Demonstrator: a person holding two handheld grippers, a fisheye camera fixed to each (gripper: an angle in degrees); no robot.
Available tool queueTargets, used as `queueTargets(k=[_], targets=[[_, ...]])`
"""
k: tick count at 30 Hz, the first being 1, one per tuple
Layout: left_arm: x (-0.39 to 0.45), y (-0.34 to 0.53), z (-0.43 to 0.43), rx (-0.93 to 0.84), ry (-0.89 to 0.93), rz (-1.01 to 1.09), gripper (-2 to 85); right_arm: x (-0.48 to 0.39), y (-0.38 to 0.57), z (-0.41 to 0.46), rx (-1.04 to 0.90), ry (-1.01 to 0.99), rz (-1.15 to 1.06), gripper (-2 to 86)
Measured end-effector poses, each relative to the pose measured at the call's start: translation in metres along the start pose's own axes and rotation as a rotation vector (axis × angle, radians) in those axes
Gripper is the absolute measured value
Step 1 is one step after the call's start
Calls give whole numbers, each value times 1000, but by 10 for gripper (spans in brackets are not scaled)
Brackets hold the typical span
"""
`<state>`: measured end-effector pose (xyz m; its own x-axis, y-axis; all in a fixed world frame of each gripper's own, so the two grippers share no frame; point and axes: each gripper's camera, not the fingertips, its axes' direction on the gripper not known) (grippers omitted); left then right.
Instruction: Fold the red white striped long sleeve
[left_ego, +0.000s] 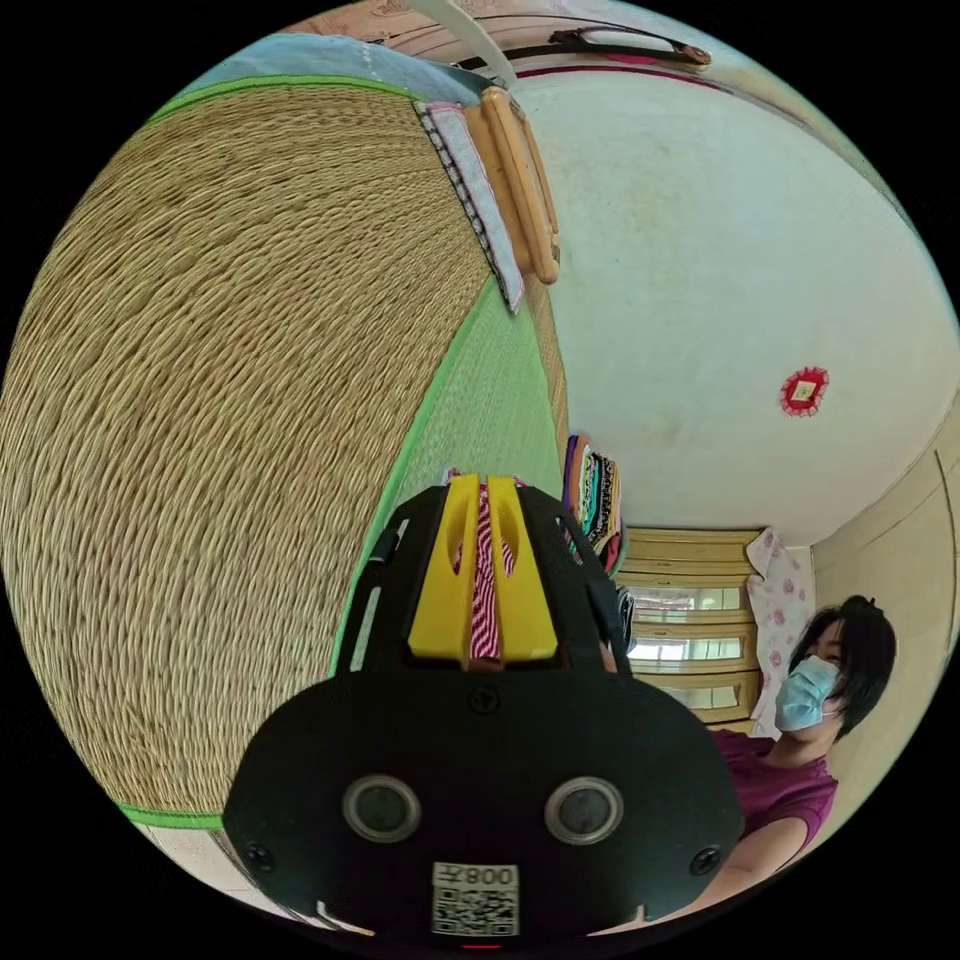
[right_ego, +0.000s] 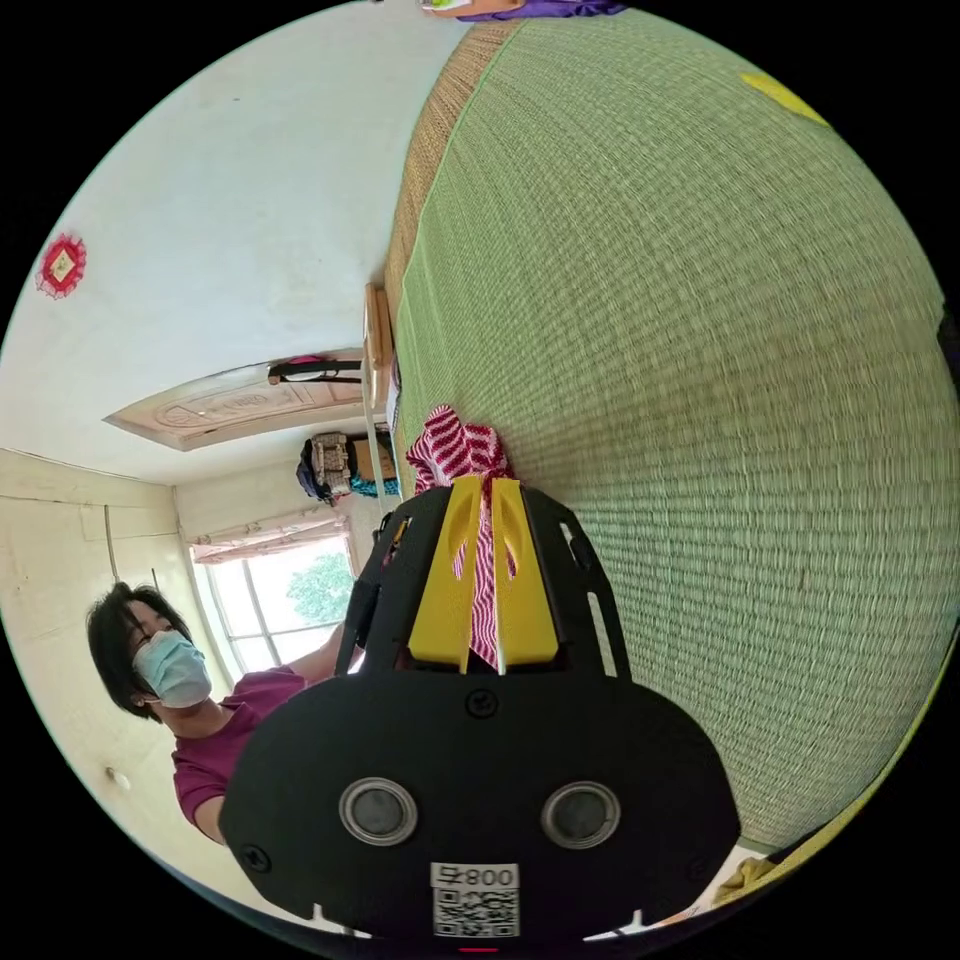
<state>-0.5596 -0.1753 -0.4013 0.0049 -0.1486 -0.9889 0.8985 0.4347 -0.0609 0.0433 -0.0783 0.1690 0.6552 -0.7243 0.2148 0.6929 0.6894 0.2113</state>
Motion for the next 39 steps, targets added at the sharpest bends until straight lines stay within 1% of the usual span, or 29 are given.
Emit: queueTargets(k=[5, 8, 9, 11, 12, 14, 15, 17, 19, 23, 25, 28, 34, 39], targets=[[21, 20, 18, -6, 28, 47, 18, -28, 22, -24, 117, 39, 0, 14], [53, 38, 55, -113, -28, 149, 25, -70, 41, -19, 153, 129, -78, 20], [70, 46, 73, -157, -74, 206, 30, -82, 45, -14, 150, 159, -108, 22], [96, 58, 102, -221, -148, 311, 37, -137, 60, 22, 74, 297, -240, 36], [113, 66, 122, -262, -202, 384, 41, -151, 65, 34, 49, 335, -276, 40], [138, 78, 156, -327, -291, 496, 48, -204, 81, 89, -53, 497, -422, 54], [153, 86, 178, -366, -349, 565, 54, -215, 85, 103, -77, 543, -459, 56], [172, 97, 211, -418, -430, 653, 64, -254, 100, 159, -159, 729, -597, 62], [192, 112, 251, -478, -523, 761, 73, -275, 108, 192, -187, 823, -676, 65], [212, 134, 302, -551, -653, 889, 77, -312, 123, 244, -220, 931, -807, 71], [218, 147, 328, -590, -737, 945, 74, -322, 127, 258, -227, 978, -836, 74], [228, 157, 345, -582, -775, 982, 63, -329, 129, 275, -263, 1019, -845, 76], [243, 168, 361, -575, -765, 982, 23, -355, 139, 273, -243, 1042, -866, 60], [254, 168, 364, -552, -726, 941, 13, -375, 144, 257, -232, 1002, -862, 32]])
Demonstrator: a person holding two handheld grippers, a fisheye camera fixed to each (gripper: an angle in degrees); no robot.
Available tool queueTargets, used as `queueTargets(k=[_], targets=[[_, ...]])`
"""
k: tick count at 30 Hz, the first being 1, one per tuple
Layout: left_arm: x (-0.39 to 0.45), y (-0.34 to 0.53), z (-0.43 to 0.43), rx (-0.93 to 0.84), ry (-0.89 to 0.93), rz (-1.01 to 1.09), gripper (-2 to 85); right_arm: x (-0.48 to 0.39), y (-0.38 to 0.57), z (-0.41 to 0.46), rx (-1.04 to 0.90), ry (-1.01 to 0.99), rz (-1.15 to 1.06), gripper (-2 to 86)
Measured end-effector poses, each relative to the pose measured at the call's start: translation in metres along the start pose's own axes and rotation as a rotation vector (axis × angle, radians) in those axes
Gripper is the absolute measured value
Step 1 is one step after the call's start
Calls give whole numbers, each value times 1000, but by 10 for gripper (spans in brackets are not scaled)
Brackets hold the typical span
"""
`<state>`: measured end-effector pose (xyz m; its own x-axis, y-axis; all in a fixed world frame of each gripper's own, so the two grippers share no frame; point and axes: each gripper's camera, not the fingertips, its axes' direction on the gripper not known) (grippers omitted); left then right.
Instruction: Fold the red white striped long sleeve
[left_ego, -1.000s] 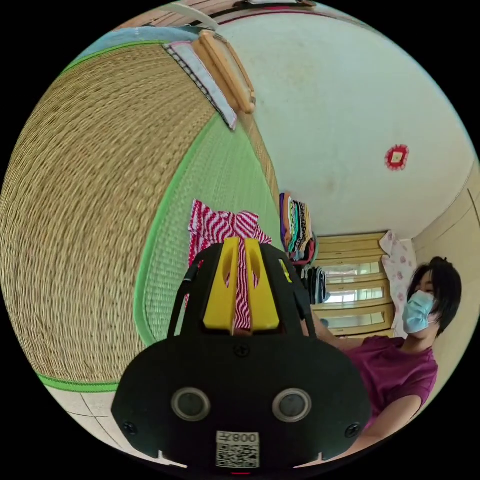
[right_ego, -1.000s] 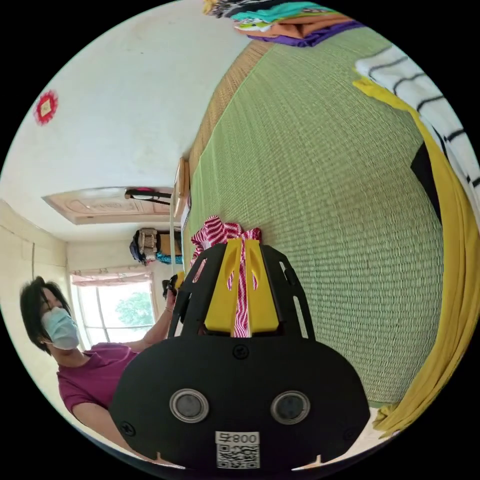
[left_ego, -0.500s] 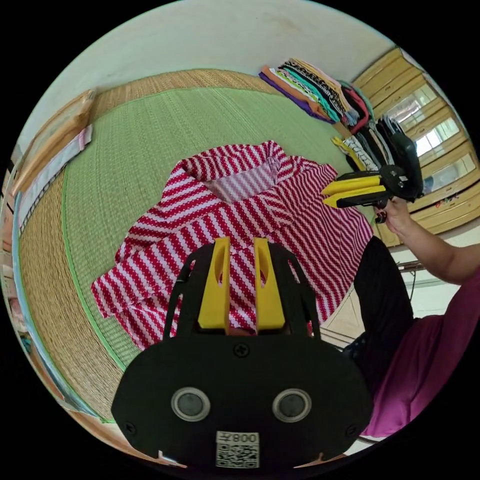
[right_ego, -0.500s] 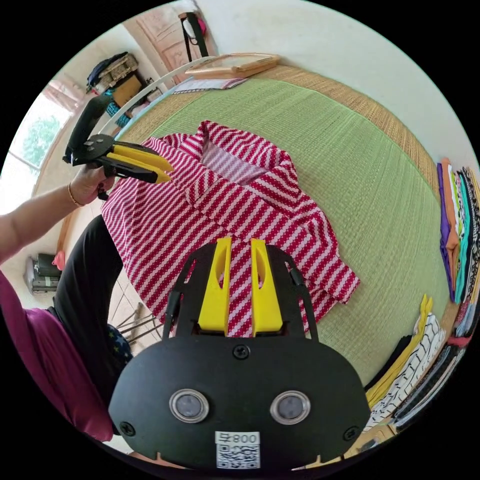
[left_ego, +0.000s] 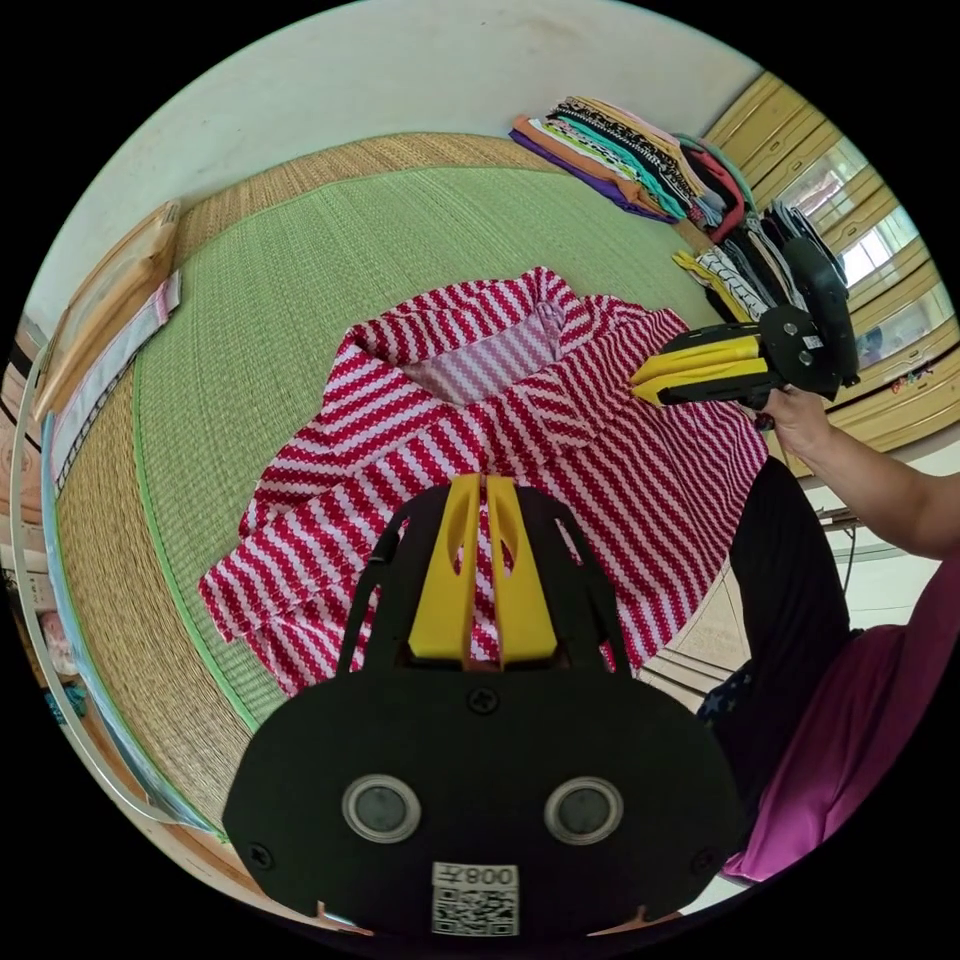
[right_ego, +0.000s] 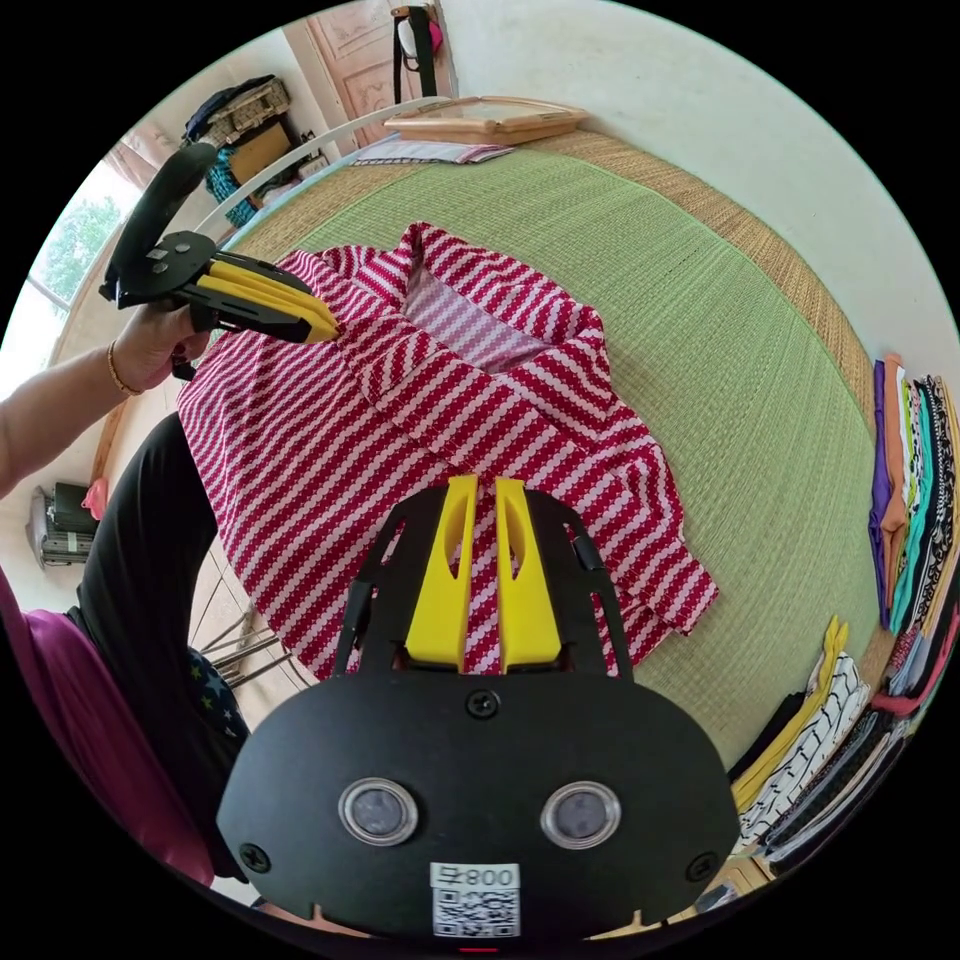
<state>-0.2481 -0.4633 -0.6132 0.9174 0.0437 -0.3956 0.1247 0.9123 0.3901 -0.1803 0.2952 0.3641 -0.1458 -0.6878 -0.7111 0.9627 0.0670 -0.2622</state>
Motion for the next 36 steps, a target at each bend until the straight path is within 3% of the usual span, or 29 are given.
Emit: queueTargets(k=[17, 25, 31, 36], targets=[[7, -65, -39, 33, -12, 61, 10, 53, -20, -100, 68, 26, 23, 3], [-23, -102, -34, 8, -27, -12, 14, 105, -52, -101, 8, 22, 70, 10], [-27, -82, -48, 72, 43, -36, 14, 114, -35, -117, 65, -38, 80, 15], [-18, -61, -34, 21, 111, -27, 9, 98, -5, -100, 25, -110, 50, 10]])
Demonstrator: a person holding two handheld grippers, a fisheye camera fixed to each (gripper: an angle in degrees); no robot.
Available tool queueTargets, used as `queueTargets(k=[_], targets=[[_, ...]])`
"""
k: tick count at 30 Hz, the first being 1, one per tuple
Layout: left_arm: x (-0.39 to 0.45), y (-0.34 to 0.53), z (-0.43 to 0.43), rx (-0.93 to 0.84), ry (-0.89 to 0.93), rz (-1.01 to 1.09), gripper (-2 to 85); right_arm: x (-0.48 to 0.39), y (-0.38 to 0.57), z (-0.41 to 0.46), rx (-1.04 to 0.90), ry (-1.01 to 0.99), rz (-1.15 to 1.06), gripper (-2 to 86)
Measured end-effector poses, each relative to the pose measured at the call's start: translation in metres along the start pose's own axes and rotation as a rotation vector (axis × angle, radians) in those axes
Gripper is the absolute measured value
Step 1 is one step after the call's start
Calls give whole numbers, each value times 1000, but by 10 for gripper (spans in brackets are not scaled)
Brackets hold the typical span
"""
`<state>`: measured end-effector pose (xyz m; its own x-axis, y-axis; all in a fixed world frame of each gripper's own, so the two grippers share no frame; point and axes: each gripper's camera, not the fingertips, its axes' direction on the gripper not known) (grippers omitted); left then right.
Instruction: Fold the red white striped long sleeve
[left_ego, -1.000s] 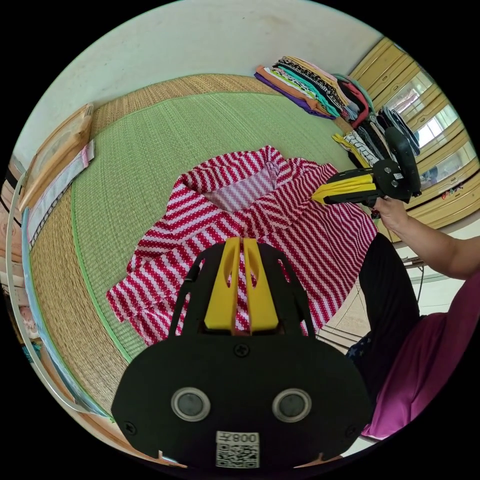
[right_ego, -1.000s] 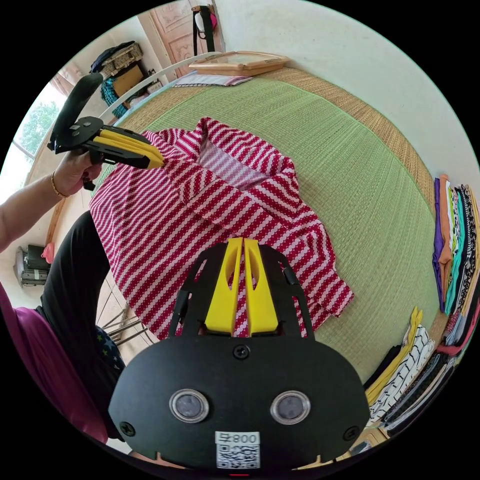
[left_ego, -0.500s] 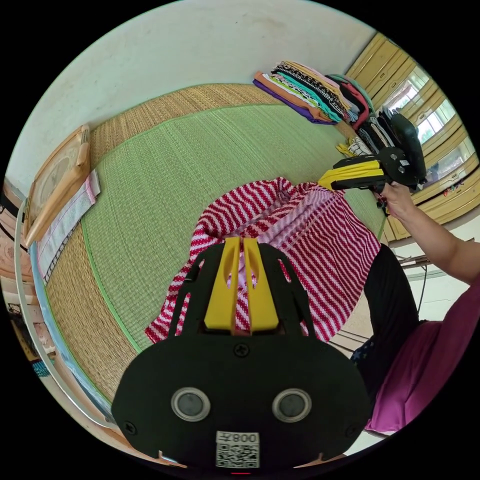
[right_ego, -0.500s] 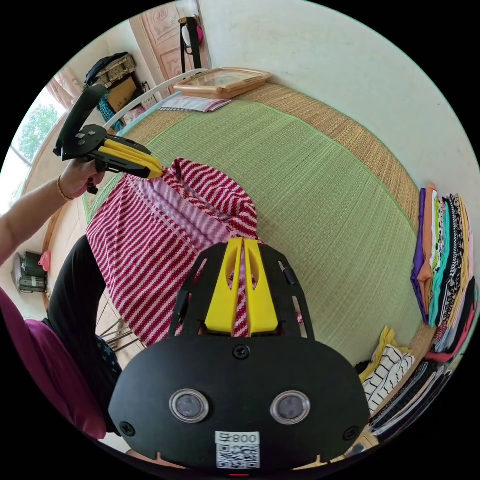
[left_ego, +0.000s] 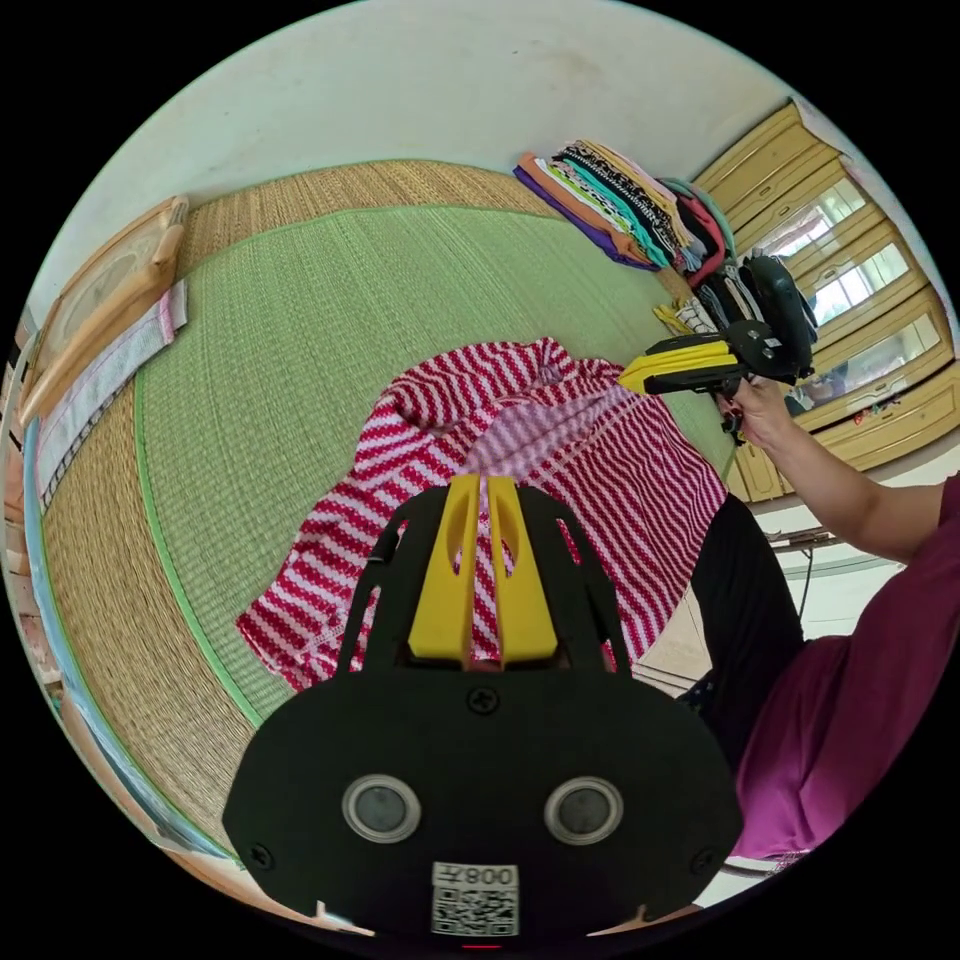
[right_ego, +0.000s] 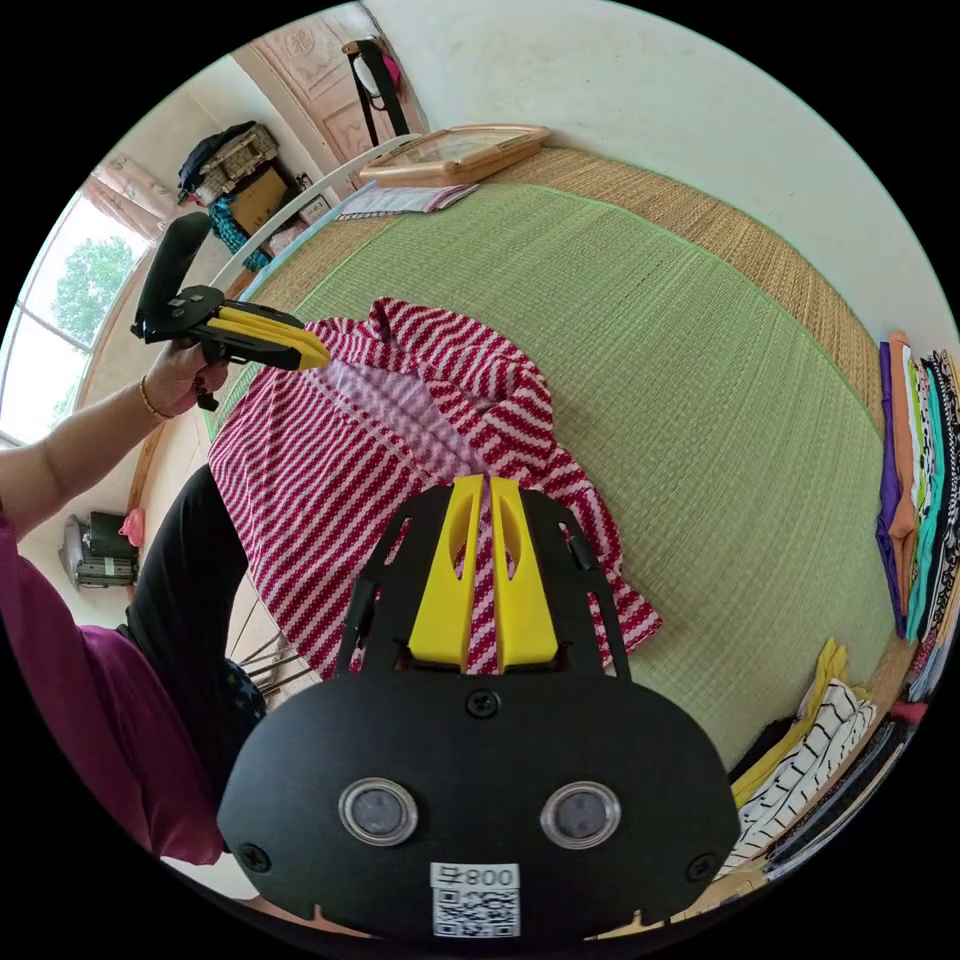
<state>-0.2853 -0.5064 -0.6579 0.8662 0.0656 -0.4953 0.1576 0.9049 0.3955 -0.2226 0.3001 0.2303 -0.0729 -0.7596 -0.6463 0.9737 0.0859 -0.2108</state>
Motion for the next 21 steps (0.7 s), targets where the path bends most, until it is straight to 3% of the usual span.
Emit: queueTargets(k=[15, 21], targets=[[-19, -24, 2, -68, -240, -39, 1, 45, 6, 24, -86, 107, 73, 1], [-11, -20, -18, 15, -122, -10, 2, 65, -5, 8, -43, 113, 82, 1]])
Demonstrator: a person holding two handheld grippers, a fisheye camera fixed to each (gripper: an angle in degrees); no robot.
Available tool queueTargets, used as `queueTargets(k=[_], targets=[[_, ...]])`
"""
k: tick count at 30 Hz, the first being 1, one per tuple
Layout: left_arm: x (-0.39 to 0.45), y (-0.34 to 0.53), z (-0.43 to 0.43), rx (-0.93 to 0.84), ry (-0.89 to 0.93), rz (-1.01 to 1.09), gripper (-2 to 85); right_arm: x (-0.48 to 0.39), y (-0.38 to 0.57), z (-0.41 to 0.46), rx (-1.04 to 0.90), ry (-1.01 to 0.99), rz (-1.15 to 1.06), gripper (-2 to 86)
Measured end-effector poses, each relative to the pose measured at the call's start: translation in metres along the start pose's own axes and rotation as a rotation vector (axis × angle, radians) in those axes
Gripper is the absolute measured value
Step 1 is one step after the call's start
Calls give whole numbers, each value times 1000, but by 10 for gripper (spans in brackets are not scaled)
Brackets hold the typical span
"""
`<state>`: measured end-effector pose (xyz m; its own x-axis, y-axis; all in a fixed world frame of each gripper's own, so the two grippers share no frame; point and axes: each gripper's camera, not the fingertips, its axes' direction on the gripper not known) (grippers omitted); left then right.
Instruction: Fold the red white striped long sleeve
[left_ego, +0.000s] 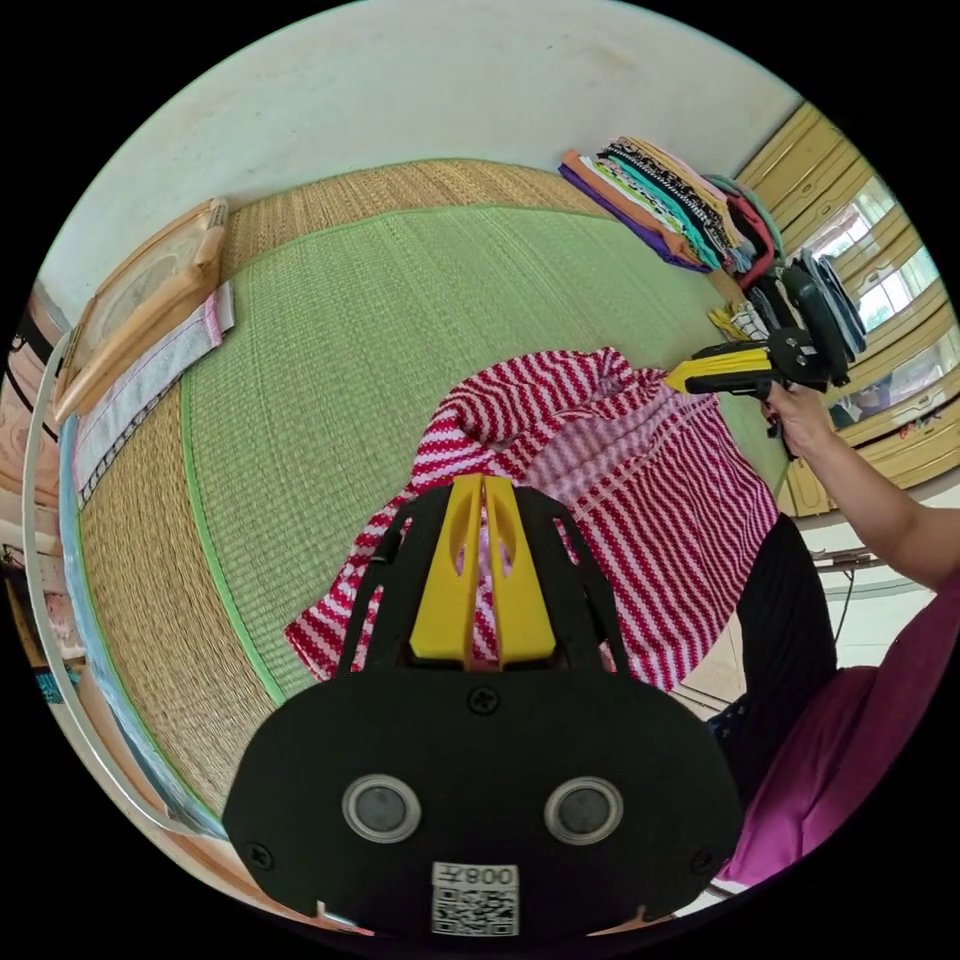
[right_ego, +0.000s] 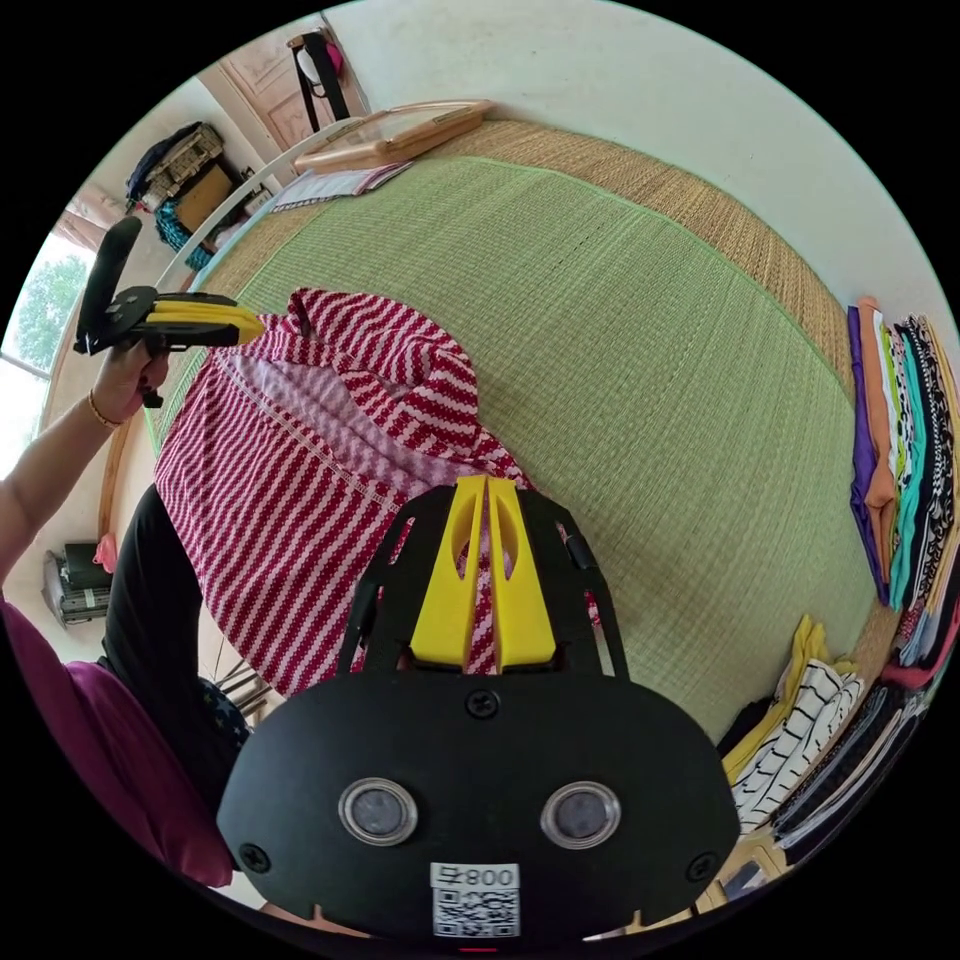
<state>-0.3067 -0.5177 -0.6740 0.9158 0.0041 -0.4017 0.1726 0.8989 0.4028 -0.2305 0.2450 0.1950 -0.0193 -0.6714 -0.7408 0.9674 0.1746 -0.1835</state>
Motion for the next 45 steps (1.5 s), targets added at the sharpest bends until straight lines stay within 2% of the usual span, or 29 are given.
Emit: queueTargets(k=[6, 16, 20, 25, 32, 45], targets=[[7, 2, 22, -117, -46, 48, 1, 23, -6, 5, -19, 9, 18, 1], [-24, -9, -5, -26, -150, -37, 1, 29, 14, 2, 63, -133, 44, 1], [-25, 0, -13, -2, -120, -45, 1, -1, 17, 19, 74, -234, -12, 0], [-21, 23, -13, -17, -82, -41, 1, -23, 1, 44, 80, -261, -29, 0], [-42, 37, -2, -78, -105, -93, 1, -46, -22, 72, 69, -217, -43, 1], [-93, 30, -25, -11, -188, -180, 1, -38, -54, 77, 100, -116, -39, 2]])
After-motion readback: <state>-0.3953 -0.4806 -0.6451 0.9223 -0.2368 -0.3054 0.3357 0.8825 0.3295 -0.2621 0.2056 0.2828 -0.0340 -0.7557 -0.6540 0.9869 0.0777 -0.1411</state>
